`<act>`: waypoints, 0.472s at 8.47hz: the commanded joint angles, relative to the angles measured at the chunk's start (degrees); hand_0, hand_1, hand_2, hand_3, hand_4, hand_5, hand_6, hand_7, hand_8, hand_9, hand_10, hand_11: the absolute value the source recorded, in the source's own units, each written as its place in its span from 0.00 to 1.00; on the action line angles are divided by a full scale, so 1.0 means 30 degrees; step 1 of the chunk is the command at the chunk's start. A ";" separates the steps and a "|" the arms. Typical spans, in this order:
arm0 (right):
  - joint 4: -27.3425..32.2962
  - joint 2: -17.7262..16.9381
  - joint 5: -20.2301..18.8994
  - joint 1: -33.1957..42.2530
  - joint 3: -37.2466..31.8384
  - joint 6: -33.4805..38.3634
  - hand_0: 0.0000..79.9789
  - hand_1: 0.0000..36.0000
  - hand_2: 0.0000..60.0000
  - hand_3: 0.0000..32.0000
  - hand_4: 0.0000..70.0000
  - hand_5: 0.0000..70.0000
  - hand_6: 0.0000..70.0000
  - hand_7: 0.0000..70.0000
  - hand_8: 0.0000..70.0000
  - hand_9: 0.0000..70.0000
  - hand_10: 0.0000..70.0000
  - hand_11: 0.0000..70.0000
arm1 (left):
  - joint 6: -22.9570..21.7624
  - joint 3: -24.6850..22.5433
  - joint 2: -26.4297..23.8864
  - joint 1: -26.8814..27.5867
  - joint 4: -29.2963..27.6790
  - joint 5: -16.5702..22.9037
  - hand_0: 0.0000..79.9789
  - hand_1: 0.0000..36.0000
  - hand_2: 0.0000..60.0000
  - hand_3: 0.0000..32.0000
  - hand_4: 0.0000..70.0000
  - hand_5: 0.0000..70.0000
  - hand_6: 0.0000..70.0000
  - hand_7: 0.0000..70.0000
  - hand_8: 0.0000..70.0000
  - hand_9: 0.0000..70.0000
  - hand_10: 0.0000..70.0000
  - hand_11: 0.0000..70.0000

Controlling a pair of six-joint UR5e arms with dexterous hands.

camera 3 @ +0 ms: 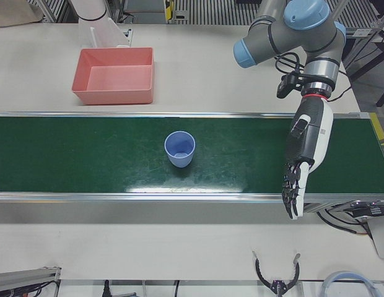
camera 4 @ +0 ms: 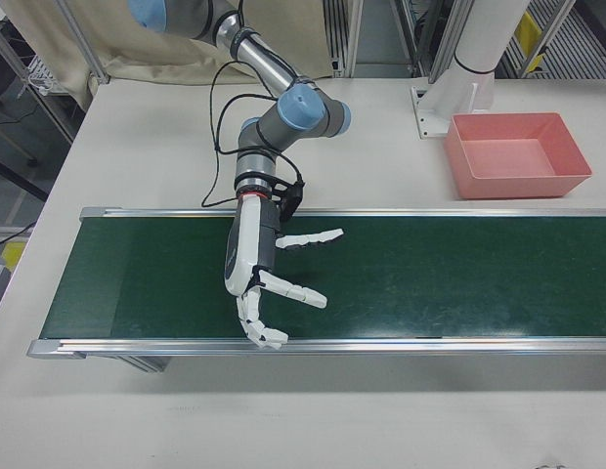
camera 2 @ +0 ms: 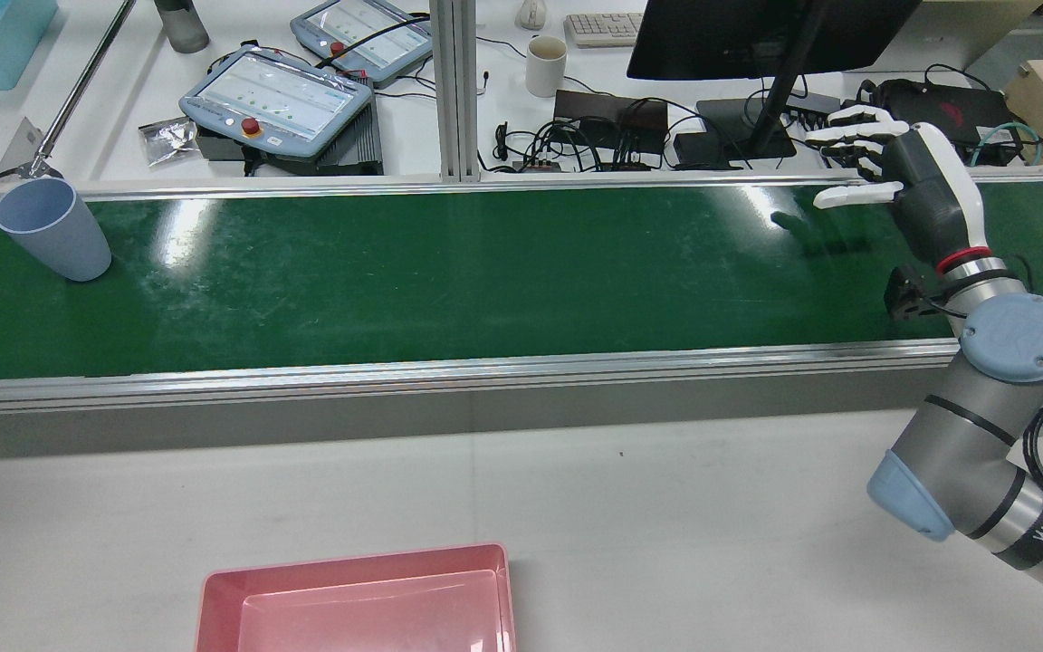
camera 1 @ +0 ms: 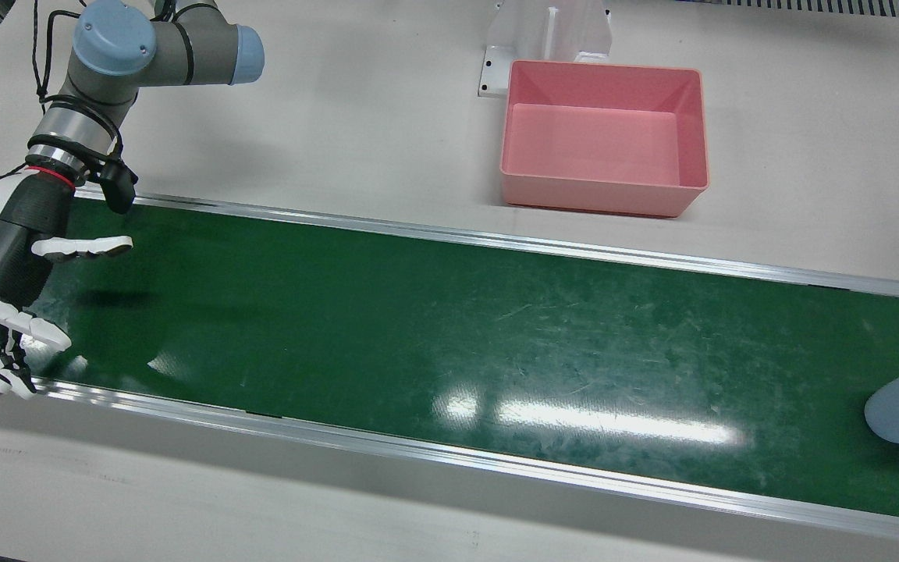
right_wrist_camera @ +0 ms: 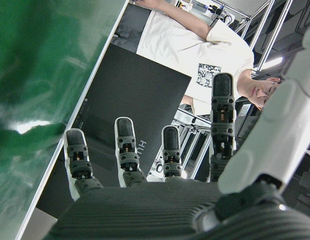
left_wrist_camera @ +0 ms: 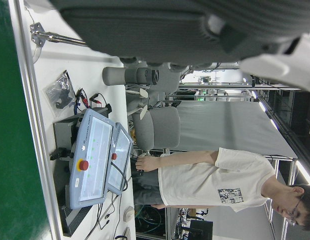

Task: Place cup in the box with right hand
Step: 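Lower the open right hand down beside the conveyor belt, then wait with the open right hand as the blue cup approaches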

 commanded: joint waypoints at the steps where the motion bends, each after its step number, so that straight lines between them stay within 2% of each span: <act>1: -0.0055 -0.0120 -0.0150 0.0023 -0.0151 0.0064 0.60 0.01 0.00 1.00 0.69 0.07 0.08 0.63 0.30 0.37 0.19 0.26 | 0.0000 -0.0018 0.0000 0.0000 -0.0001 0.0000 0.00 0.00 0.00 0.00 0.00 0.00 0.00 0.00 0.00 0.00 0.00 0.00; 2: -0.0085 -0.0149 -0.0296 0.0051 -0.0122 0.0064 0.51 0.00 0.00 1.00 0.64 0.04 0.06 0.60 0.29 0.35 0.17 0.23 | 0.0000 -0.0018 0.0000 0.0000 -0.0001 0.0000 0.00 0.00 0.00 0.00 0.00 0.00 0.00 0.00 0.00 0.00 0.00 0.00; 3: -0.0114 -0.0179 -0.0327 0.0052 -0.0093 0.0238 0.26 0.00 0.00 1.00 0.62 0.01 0.05 0.58 0.29 0.34 0.16 0.20 | 0.0000 -0.0018 0.0000 0.0000 -0.0001 0.0000 0.00 0.00 0.00 0.00 0.00 0.00 0.00 0.00 0.00 0.00 0.00 0.00; 4: -0.0143 -0.0208 -0.0327 0.0023 -0.0035 0.0269 0.18 0.00 0.00 1.00 0.61 0.01 0.05 0.57 0.29 0.34 0.15 0.19 | 0.0000 -0.0018 0.0000 0.0000 -0.0001 0.0000 0.00 0.00 0.00 0.00 0.00 0.00 0.00 0.00 0.00 0.00 0.00 0.00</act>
